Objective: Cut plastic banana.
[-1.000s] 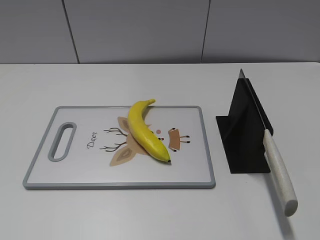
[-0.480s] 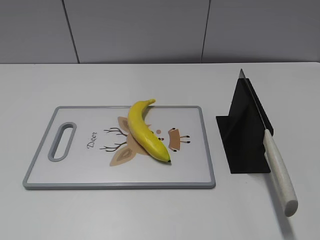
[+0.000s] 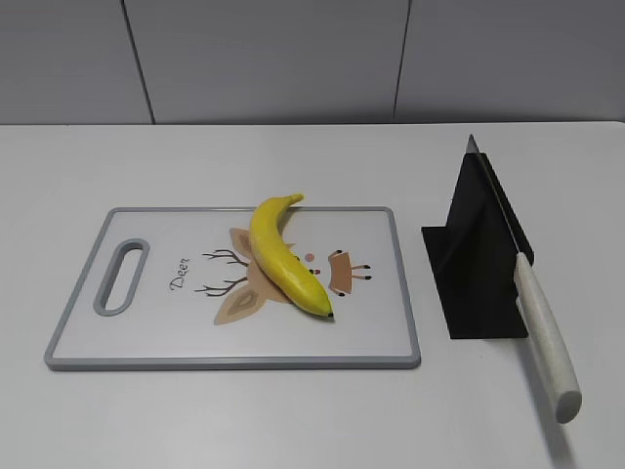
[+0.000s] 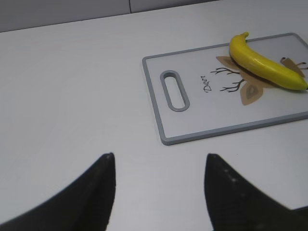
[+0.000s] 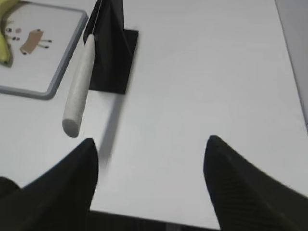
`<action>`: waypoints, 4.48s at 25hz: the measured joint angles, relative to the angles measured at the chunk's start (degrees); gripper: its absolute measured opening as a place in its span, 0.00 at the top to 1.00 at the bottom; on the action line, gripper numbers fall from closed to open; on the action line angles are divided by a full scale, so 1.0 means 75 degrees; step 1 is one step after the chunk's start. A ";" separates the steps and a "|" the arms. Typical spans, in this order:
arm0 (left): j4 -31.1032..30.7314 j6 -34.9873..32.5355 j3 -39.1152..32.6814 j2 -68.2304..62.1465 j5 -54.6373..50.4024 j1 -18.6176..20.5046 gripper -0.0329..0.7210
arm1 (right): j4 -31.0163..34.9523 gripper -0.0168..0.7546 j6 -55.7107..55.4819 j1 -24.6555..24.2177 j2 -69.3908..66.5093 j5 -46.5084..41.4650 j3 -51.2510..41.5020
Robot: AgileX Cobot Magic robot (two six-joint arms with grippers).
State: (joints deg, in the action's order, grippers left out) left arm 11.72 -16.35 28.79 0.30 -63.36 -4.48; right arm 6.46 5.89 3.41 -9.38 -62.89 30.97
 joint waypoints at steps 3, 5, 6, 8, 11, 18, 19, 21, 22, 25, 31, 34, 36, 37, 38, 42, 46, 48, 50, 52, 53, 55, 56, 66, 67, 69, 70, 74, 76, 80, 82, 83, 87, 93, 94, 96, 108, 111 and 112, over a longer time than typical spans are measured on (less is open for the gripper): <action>0.0000 0.0000 0.0000 0.0000 0.0000 0.0000 0.20 | 0.0196 0.28 -0.0113 0.0000 -0.0987 -0.0613 0.0321; 0.0000 0.0000 0.0000 0.0000 0.0000 0.0000 0.20 | 0.0272 0.28 -0.0141 0.0000 -0.1648 -0.0824 0.0549; 0.0000 0.0000 0.0000 0.0000 0.0000 0.0000 0.20 | 0.0292 0.28 -0.0157 0.0000 -0.1987 -0.0873 0.0673; 0.0000 0.0000 0.0000 0.0000 0.0000 0.0000 0.20 | 0.0391 0.28 -0.0157 0.0000 -0.2532 -0.0881 0.0890; 0.0000 0.0000 0.0000 0.0000 0.0000 0.0000 0.20 | 0.0623 0.28 -0.0004 0.0000 -0.3251 -0.0885 0.1151; 0.0000 0.0000 0.0000 0.0000 0.0000 0.0000 0.20 | 0.0898 0.28 0.0243 0.0200 -0.4963 -0.0879 0.1547; 0.0000 0.0000 0.0000 0.0000 0.0000 0.0000 0.20 | 0.0947 0.28 0.0243 0.0249 -0.5203 -0.0879 0.1555; 0.0000 0.0000 0.0000 0.0000 0.0000 0.0000 0.20 | 0.1101 0.28 0.0251 0.0382 -0.5632 -0.0872 0.1557; 0.0000 0.0000 0.0000 0.0000 0.0000 0.0000 0.20 | 0.1174 0.28 0.0251 0.0473 -0.5860 -0.0830 0.1557; 0.0000 0.0000 0.0000 0.0000 0.0000 0.0000 0.20 | 0.1276 0.28 0.0112 0.1007 -0.6481 -0.0423 0.1563; 0.0007 0.0000 0.0000 0.0000 0.0000 0.0000 0.20 | 0.0852 0.28 -0.1342 0.2558 -0.7641 0.0986 0.1565; 0.0007 0.0000 0.0000 0.0000 0.0000 0.0000 0.20 | 0.0346 0.28 -0.2076 0.3095 -0.8275 0.1464 0.1571; 0.0007 0.0000 0.0000 0.0000 0.0000 0.0000 0.20 | -0.0187 0.28 -0.2641 0.3211 -0.8693 0.1631 0.1571; 0.0007 0.0000 0.0000 0.0000 0.0000 0.0000 0.20 | -0.0466 0.28 -0.2891 0.3217 -0.8894 0.1722 0.1571; 0.0007 0.0000 0.0000 0.0000 0.0000 0.0000 0.20 | -0.0672 0.28 -0.3050 0.3217 -0.9083 0.1814 0.1571; 0.0007 0.0000 0.0000 0.0000 0.0000 0.0000 0.20 | -0.0810 0.28 -0.3249 0.3217 -0.9678 0.2246 0.1571; 0.0007 0.0000 0.0000 0.0000 0.0000 0.0000 0.20 | -0.0810 0.29 -0.3315 0.3217 -1.0140 0.2669 0.1571; 0.0007 0.0000 0.0000 0.0000 0.0000 0.0000 0.20 | -0.0810 0.32 -0.3401 0.3217 -1.0292 0.2792 0.1571; 0.0007 0.0000 0.0000 0.0000 0.0000 0.0000 0.20 | -0.0810 0.37 -0.3479 0.3217 -1.0399 0.2824 0.1571; 0.0007 0.0000 0.0000 0.0000 0.0000 0.0000 0.20 | -0.0797 0.41 -0.3663 0.3217 -1.0472 0.2840 0.1571; -0.0002 0.0000 0.0000 0.0000 0.0000 0.0000 0.20 | -0.0779 0.43 -0.3713 0.3217 -1.0473 0.2845 0.1571; -0.0002 0.0000 0.0000 0.0000 0.0000 0.0000 0.20 | -0.0743 0.46 -0.3783 0.3217 -1.0473 0.2870 0.1571; -0.0002 0.0000 0.0000 0.0000 0.0000 0.0000 0.20 | -0.0725 0.51 -0.3791 0.3217 -1.0473 0.2870 0.1571; -0.0017 0.0000 0.0000 0.0000 0.0000 0.0002 0.20 | -0.0641 0.75 -0.4128 0.3208 -1.0025 0.2582 0.1772; -0.0017 0.0000 0.0000 0.0000 0.0000 0.0002 0.20 | -0.0615 0.75 -0.4137 0.3208 -0.9940 0.2503 0.1875; -0.0017 0.0000 0.0000 0.0000 0.0000 0.0002 0.20 | -0.0606 0.75 -0.4162 0.3208 -0.9755 0.2249 0.2072; -0.0017 0.0000 0.0000 0.0000 0.0000 0.0002 0.20 | -0.0606 0.75 -0.4162 0.3208 -0.9672 0.2108 0.2173; -0.0017 0.0000 0.0000 0.0000 0.0000 0.0002 0.20 | -0.0640 0.75 -0.4042 0.3220 -0.9227 0.1620 0.2607; -0.0017 0.0000 0.0000 0.0000 0.0000 0.0002 0.20 | -0.0648 0.75 -0.3912 0.3220 -0.9023 0.1436 0.2794; -0.0017 0.0000 0.0000 0.0000 0.0000 0.0002 0.20 | -0.0742 0.75 -0.3729 0.3220 -0.8844 0.0972 0.3120; -0.0017 0.0000 0.0000 0.0000 0.0000 0.0002 0.20 | -0.0750 0.75 -0.3500 0.3220 -0.8835 0.0841 0.3316; -0.0017 0.0000 0.0000 0.0000 0.0000 0.0002 0.20 | -0.0741 0.75 -0.3318 0.3220 -0.8835 0.0801 0.3405; -0.0017 0.0000 0.0000 0.0000 0.0014 0.0002 0.20 | -0.0681 0.75 -0.2461 0.3220 -0.8835 0.0728 0.3813; 0.0016 0.0000 0.0074 -0.0372 0.0173 0.0002 0.20 | -0.0672 0.75 -0.0638 0.3220 -0.8835 0.0728 0.4070; 0.0025 -0.0039 0.0137 -0.0553 0.0215 0.0002 0.20 | -0.0652 0.75 -0.0324 0.3220 -0.8835 0.0728 0.4070; 0.0078 -0.0311 0.0291 -0.1060 0.0349 0.0002 0.20 | -0.0481 0.75 0.0353 0.3220 -0.8852 0.0737 0.4070; 0.1218 -0.3080 0.1333 -0.4525 0.1788 -0.0246 0.20 | 0.0652 0.75 0.3551 0.3220 -1.0330 0.0760 0.5305; 0.1275 -0.3768 0.1816 -0.5505 0.1906 -0.0519 0.20 | 0.0658 0.75 0.4021 0.3220 -1.0812 0.0660 0.5765; 0.1287 -0.3988 0.2025 -0.5825 0.1925 -0.0604 0.20 | 0.0658 0.75 0.4134 0.3220 -1.0992 0.0530 0.5949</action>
State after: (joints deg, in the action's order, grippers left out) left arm 21.37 -46.26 43.98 -43.38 -48.92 -9.01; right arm 11.39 36.89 27.57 -91.81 -58.91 75.59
